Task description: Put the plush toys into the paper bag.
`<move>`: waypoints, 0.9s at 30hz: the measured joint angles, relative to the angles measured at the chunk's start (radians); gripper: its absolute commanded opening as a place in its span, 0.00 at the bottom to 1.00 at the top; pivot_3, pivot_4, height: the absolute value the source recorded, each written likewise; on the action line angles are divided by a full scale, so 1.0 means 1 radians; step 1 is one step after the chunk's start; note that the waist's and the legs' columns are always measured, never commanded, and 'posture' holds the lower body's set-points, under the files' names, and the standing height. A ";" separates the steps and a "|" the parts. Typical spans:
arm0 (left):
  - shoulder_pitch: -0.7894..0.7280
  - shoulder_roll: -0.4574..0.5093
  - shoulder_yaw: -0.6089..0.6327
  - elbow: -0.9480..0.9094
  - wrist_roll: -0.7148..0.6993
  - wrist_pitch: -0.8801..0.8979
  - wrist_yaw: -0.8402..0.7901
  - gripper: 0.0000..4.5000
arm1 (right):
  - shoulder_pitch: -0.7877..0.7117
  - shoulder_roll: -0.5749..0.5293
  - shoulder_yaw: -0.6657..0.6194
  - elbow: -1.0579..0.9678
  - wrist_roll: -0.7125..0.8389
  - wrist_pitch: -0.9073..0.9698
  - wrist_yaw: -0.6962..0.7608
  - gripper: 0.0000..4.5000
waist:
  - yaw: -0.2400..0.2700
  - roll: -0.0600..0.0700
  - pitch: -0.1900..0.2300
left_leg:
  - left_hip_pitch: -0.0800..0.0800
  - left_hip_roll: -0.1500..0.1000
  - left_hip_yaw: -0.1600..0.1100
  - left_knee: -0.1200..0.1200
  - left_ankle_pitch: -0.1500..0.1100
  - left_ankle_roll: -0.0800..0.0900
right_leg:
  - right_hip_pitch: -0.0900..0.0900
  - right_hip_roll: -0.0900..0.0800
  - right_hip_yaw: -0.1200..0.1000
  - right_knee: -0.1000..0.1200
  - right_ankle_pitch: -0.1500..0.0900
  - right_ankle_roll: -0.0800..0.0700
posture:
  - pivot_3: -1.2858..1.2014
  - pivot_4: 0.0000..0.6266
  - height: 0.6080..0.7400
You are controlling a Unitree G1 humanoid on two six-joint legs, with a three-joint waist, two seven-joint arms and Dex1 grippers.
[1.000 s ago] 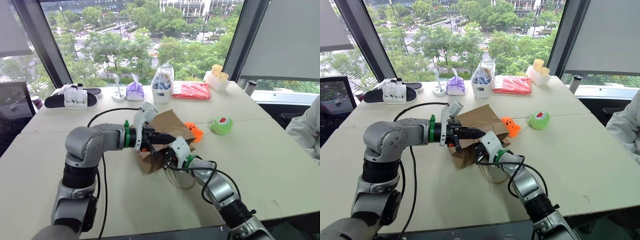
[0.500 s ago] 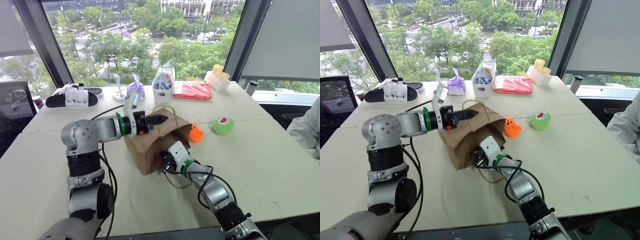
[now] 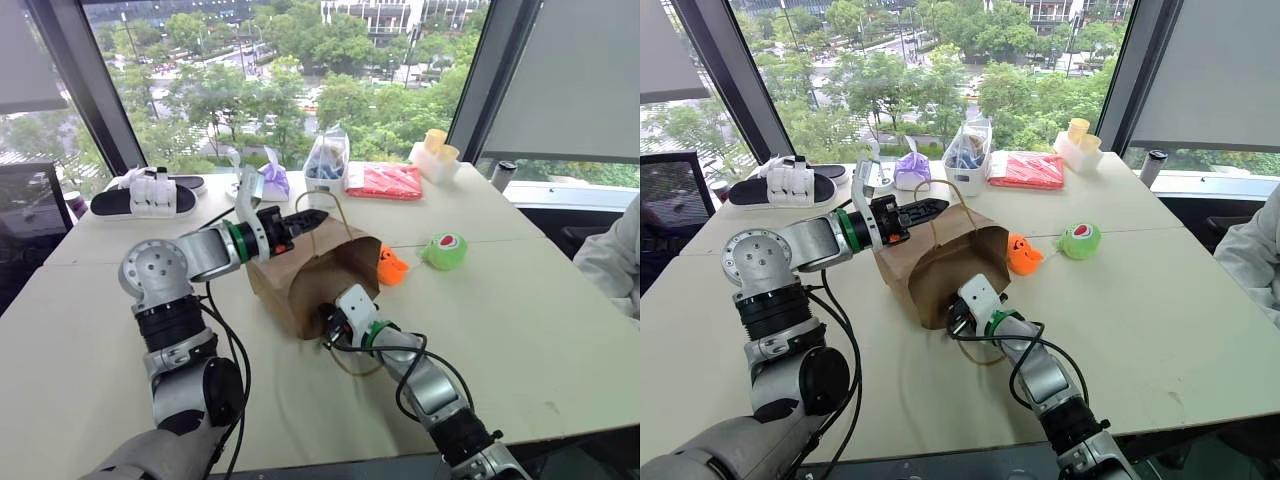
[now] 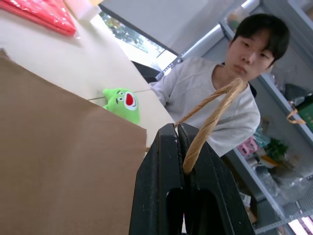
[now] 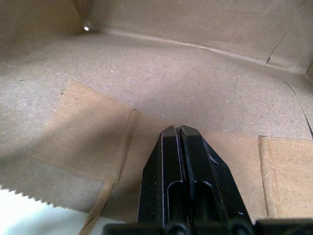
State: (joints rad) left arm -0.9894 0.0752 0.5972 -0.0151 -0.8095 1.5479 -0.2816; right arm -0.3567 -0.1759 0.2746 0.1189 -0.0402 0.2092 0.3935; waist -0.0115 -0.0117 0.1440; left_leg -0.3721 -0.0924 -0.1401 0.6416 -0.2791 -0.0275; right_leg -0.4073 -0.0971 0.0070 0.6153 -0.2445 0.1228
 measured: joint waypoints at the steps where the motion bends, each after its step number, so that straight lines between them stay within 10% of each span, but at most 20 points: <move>1: 0.001 0.000 0.004 -0.005 -0.005 0.006 0.004 0.00 | 0.028 0.000 -0.013 -0.045 0.019 -0.010 0.004 0.00 | 0.000 0.000 0.000 | 0.000 0.000 0.000 0.000 0.000 0.000 | 0.000 0.000 0.000 0.000 0.000 0.000 | 0.52 0.24 1.00; 10: 0.017 0.016 0.009 -0.027 -0.033 0.040 0.024 0.00 | 0.106 -0.065 -0.406 -0.576 0.542 0.277 0.004 0.00 | 0.000 0.000 0.000 | 0.003 0.000 0.000 0.001 -0.001 -0.001 | 0.003 0.002 0.002 0.000 0.000 0.000 | 0.52 0.24 1.00; 19: 0.052 0.054 -0.015 -0.027 -0.051 0.041 0.008 0.00 | -0.199 -0.220 -0.408 0.121 0.307 0.211 -0.076 0.94 | -0.007 0.000 0.000 | 0.005 0.001 0.008 -0.007 0.000 -0.001 | -0.002 0.001 0.009 0.000 0.000 0.000 | 0.52 0.24 1.00; 27: 0.058 0.079 -0.017 -0.040 -0.067 0.057 0.006 0.00 | -0.424 -0.144 -0.367 0.492 0.261 0.130 -0.019 0.97 | -0.009 0.000 0.000 | 0.004 0.001 0.008 -0.010 0.000 -0.002 | -0.004 0.001 0.011 -0.001 0.000 0.000 | 0.52 0.24 1.00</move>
State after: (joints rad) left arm -0.9316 0.1541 0.5800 -0.0549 -0.8768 1.6051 -0.2761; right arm -0.7806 -0.3196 -0.0924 0.6112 0.2211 0.3394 0.3750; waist -0.0204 -0.0120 0.1438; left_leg -0.3678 -0.0917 -0.1318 0.6318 -0.2791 -0.0290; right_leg -0.4110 -0.0959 0.0181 0.6139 -0.2443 0.1225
